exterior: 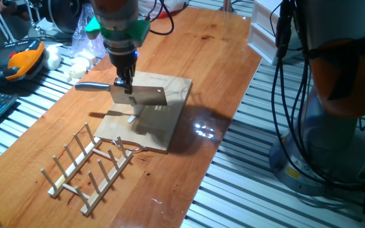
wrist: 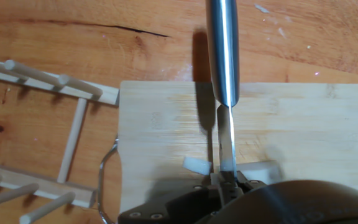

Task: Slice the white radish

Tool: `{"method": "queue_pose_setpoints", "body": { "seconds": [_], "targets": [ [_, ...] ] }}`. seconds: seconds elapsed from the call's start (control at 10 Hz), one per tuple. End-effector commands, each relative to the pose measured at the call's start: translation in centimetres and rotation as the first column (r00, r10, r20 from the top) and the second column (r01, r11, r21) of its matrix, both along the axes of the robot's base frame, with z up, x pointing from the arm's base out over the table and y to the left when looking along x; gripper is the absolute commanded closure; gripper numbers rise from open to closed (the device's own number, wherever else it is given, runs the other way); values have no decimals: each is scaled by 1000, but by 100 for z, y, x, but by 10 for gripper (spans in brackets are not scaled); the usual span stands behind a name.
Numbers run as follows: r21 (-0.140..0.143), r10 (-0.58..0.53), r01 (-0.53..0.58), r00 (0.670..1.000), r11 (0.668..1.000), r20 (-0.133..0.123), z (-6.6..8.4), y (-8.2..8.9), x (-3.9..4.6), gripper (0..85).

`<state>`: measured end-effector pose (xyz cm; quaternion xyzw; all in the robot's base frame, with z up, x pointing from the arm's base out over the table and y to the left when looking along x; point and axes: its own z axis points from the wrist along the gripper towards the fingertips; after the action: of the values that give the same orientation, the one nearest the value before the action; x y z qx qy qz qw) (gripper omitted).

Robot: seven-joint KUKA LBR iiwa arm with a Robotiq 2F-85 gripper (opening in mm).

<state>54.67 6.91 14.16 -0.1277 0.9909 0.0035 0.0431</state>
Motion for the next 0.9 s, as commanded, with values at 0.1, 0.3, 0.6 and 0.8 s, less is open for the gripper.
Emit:
{"method": "queue_pose_setpoints", "body": {
  "seconds": [0.1,0.3,0.6,0.8],
  "targets": [
    [-1,3,-3,1000,1000,2,-26,-16,-9,850],
    [1,10,-10,1000,1000,9,-79,-49,-15,850],
    [6,19,-19,999,1000,30,-211,-82,-22,850],
    [18,25,-26,998,999,56,-378,-111,-14,850]
  ]
}}
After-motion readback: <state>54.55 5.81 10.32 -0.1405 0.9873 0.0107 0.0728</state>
